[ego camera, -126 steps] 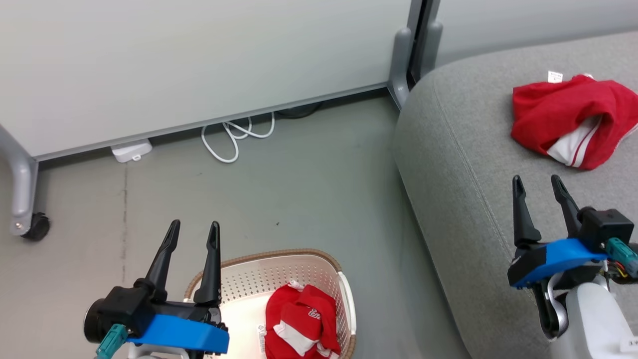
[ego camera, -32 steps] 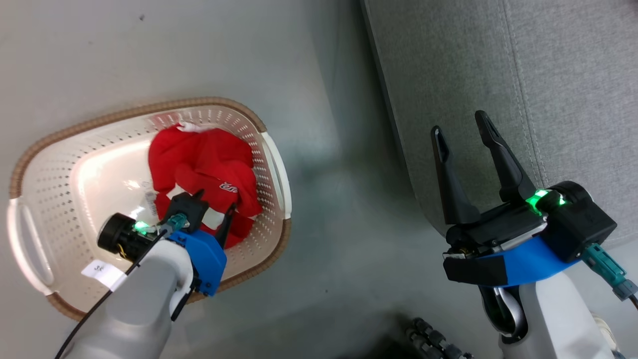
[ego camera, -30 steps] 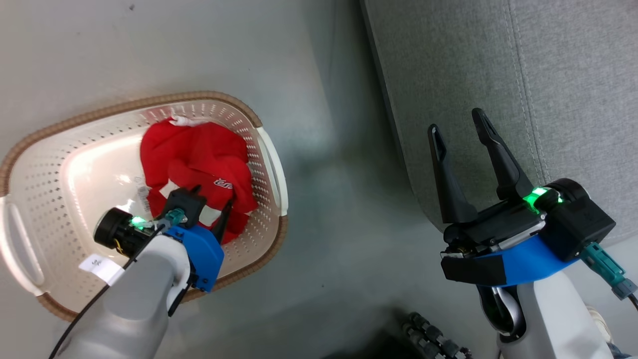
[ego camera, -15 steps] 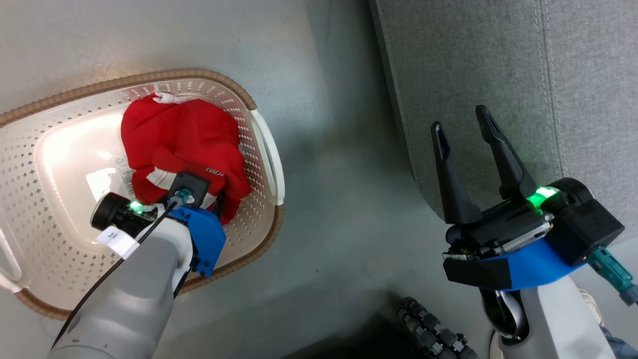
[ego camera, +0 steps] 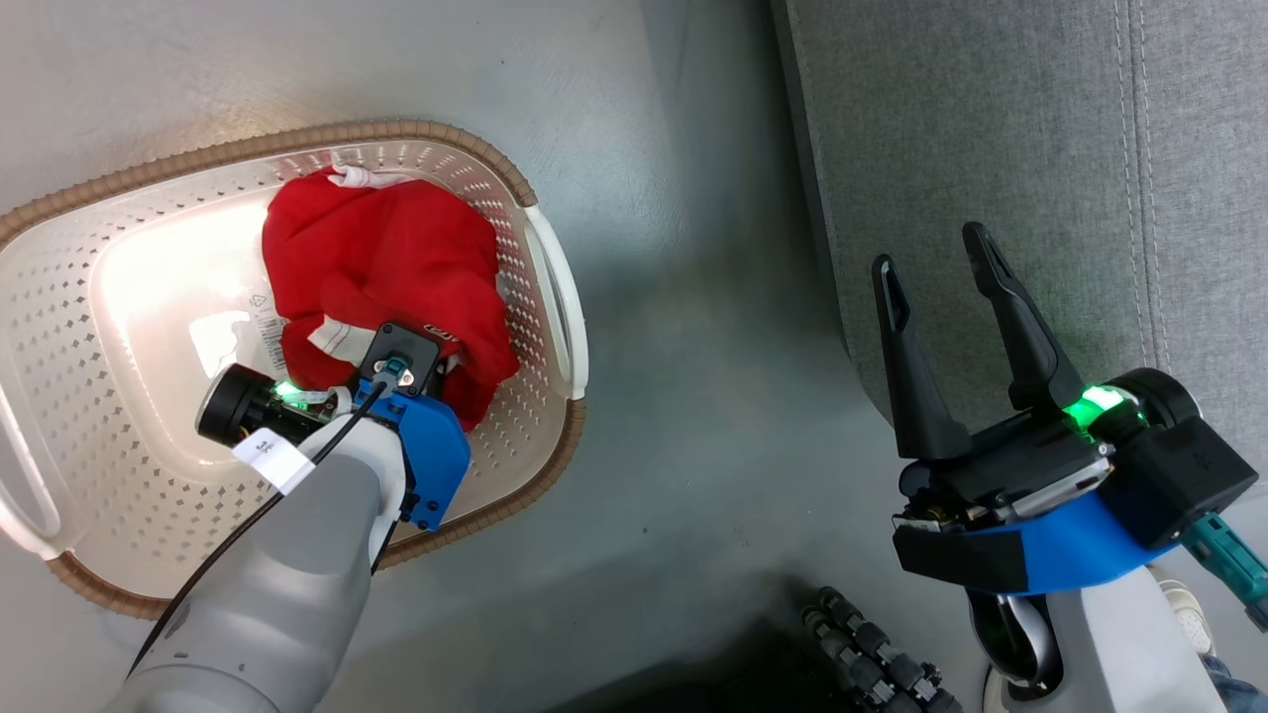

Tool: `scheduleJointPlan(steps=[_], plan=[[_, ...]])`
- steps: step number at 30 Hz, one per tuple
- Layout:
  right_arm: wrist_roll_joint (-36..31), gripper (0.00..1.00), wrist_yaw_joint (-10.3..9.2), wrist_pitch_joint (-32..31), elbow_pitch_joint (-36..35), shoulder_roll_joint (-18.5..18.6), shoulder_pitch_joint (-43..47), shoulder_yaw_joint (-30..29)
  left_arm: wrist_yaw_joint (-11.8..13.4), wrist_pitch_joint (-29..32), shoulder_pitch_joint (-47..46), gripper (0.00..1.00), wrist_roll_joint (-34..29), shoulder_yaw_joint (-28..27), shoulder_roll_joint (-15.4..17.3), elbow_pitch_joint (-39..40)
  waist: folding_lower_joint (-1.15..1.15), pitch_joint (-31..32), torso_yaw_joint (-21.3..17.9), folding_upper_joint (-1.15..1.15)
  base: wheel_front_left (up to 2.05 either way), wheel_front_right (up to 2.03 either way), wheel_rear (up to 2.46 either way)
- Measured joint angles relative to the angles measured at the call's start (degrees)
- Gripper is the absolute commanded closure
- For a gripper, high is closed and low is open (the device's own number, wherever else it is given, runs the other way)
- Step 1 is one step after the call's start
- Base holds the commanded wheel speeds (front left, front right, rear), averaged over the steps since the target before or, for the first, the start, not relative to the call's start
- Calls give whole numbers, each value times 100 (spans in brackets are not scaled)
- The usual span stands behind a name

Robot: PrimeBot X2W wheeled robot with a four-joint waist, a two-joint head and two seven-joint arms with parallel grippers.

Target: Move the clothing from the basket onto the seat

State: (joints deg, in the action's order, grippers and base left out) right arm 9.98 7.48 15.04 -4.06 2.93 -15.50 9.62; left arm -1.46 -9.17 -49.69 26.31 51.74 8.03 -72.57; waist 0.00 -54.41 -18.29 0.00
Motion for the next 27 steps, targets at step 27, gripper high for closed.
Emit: scheduleJointPlan(steps=[27], plan=[[-142,0,0,0,350,-2,-393,112,-403,-520,122,100,549,-255,-109,-12,0,732,197,0,0,0,0]])
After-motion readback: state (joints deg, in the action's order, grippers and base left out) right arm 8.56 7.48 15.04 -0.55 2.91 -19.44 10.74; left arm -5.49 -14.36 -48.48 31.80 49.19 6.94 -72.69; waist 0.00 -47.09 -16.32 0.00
